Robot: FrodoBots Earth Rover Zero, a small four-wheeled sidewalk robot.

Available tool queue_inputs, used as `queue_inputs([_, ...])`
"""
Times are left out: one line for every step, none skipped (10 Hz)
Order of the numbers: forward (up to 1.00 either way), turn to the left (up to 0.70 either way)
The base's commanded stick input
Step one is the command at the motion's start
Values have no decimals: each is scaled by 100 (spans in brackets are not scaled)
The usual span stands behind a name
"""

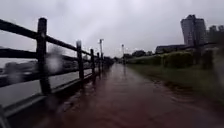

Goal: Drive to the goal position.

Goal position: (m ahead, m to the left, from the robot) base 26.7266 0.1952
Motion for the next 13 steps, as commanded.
queue_inputs([100, 1])
queue_inputs([100, 1])
queue_inputs([100, 1])
queue_inputs([100, 1])
queue_inputs([100, 1])
queue_inputs([100, 1])
queue_inputs([100, 1])
queue_inputs([100, 1])
queue_inputs([100, 1])
queue_inputs([100, 1])
queue_inputs([100, 1])
queue_inputs([100, 1])
queue_inputs([100, 1])
